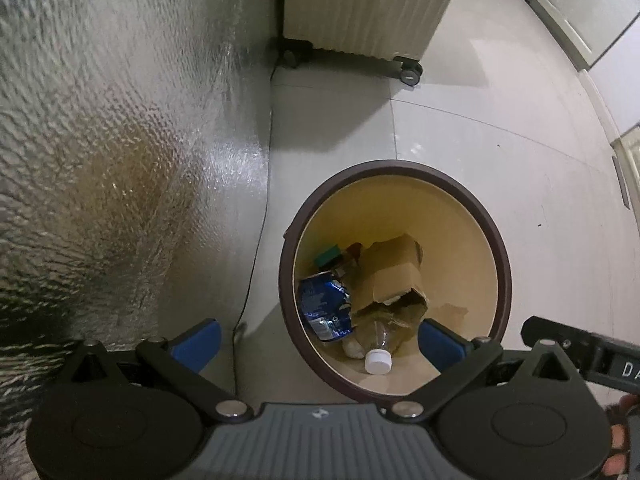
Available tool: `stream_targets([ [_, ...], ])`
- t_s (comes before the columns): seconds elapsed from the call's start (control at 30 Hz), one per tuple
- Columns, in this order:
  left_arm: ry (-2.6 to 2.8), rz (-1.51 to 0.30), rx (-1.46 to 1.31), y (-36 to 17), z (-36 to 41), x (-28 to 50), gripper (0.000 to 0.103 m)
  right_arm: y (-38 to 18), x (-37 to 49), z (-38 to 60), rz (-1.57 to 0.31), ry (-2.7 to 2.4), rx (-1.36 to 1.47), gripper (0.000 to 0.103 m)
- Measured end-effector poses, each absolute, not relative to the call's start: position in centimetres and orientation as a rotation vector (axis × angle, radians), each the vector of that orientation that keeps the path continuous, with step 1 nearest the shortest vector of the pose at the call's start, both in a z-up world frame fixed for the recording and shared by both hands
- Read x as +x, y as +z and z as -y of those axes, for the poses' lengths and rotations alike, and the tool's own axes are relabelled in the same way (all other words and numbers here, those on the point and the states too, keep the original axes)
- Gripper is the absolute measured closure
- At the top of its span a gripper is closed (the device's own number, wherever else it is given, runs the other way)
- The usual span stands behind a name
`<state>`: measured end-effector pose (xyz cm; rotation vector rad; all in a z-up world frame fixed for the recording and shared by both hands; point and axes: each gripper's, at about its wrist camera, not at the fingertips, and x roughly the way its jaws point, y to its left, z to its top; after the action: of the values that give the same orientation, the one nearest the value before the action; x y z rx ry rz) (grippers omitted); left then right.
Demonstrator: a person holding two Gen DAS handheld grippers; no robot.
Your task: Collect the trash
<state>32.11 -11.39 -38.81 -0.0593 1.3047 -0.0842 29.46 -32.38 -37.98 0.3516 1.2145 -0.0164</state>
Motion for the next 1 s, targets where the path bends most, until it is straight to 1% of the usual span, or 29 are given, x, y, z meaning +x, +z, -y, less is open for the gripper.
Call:
stream_targets([
  [0.17,-0.106,-1.288,-0.047,-37.2,11.5,31.1,0.000,-35.8,28.2,32.7,-1.192,-0.015,0.304,0.000],
  [0.43,-0.130,-1.249,-0.023,-33.3,11.8,29.0,0.000,-30.9,25.0,33.3,-1.119,-0.022,0.268,0.000],
  [1.0,-0.152,-1.068,-0.003,-21.3,12.4,21.3,0.000,-20.7,16.3,33.8,-0.943,-0.033,0.267,0.000],
])
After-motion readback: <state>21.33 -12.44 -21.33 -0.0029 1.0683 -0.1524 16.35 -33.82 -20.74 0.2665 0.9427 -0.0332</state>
